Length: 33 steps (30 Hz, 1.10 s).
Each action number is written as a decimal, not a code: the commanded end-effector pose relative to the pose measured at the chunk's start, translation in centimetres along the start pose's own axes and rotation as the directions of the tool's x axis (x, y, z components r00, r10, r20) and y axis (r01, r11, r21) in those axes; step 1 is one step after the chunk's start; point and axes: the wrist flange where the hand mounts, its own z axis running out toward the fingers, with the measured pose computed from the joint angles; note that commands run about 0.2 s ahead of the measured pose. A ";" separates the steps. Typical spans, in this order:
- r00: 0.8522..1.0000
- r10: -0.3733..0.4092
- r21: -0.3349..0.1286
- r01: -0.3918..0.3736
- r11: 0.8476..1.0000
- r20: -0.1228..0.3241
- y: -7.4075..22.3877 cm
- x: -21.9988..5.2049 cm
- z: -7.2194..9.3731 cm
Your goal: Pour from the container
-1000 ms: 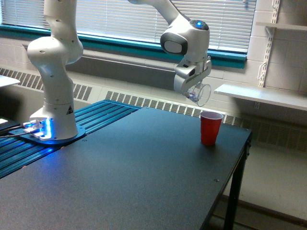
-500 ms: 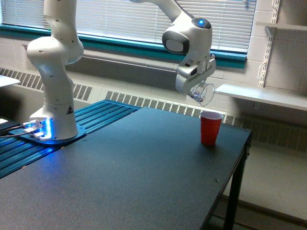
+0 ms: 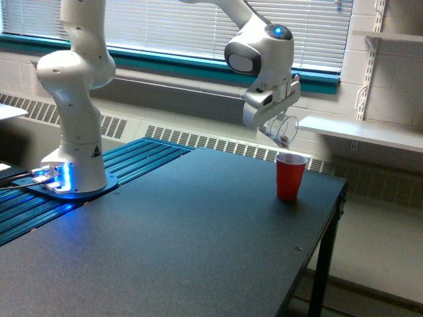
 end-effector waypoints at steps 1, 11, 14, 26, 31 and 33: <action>1.000 -0.028 -0.020 0.029 0.999 0.013 0.0 -1.0 0.9; 0.999 -0.040 -0.036 0.041 0.999 0.018 0.2 -1.8 2.0; 0.999 -0.046 -0.037 0.047 0.998 0.019 0.2 -2.1 2.3; 0.999 -0.042 -0.007 0.042 0.999 0.010 -0.2 -2.5 2.1; 0.999 -0.034 -0.013 0.034 0.999 -0.011 -0.3 -2.5 1.8; 0.999 -0.034 -0.013 0.034 0.999 -0.011 -0.4 -2.5 1.8</action>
